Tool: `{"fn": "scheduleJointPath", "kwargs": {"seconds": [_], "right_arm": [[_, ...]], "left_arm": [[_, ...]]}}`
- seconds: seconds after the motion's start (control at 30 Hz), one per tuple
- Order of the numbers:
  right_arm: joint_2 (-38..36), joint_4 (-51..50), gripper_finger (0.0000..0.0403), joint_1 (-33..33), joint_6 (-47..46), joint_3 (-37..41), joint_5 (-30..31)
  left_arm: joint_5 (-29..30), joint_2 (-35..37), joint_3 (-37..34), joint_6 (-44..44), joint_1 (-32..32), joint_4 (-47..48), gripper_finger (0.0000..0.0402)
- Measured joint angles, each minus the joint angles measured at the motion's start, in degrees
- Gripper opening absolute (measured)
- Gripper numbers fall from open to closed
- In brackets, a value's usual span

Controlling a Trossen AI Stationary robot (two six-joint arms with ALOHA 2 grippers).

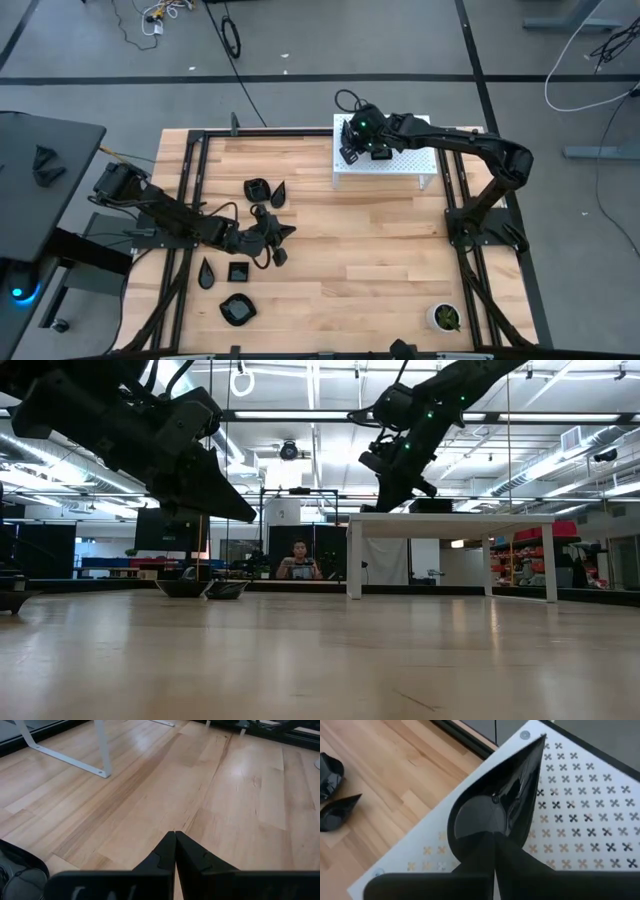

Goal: Pick & Place Mini shaped plates
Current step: Stack the black drop shaped plate on the black drop shaped plate on the shelf

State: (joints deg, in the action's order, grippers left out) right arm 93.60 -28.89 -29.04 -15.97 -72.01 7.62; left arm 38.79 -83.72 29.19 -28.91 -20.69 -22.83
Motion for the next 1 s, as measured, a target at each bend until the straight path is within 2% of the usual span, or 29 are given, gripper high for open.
{"fn": "scheduleJointPath", "kwargs": {"seconds": [0.27, 0.43, 0.57, 1.0], "right_arm": [[-1.6, 0.8, 0.0003, 0.6, -1.3, 0.0, 0.7], [-2.6, 6.4, 0.0002, 1.9, -1.5, 0.0, -0.9], [-1.2, 10.3, 0.0002, 1.9, -1.6, 0.0, -3.5], [1.4, 10.9, 0.0002, 0.2, -1.5, 0.0, -3.6]], "left_arm": [[0.0, 0.0, 0.0, 0.0, 0.0, 0.0, 0.0014], [0.2, 0.0, 0.0, 0.0, 0.0, 0.0, 0.0014], [0.2, 0.0, 0.0, -0.1, 0.0, 0.0, 0.0014], [0.0, 0.0, 0.0, -0.4, 0.0, 0.0, 0.0014]]}}
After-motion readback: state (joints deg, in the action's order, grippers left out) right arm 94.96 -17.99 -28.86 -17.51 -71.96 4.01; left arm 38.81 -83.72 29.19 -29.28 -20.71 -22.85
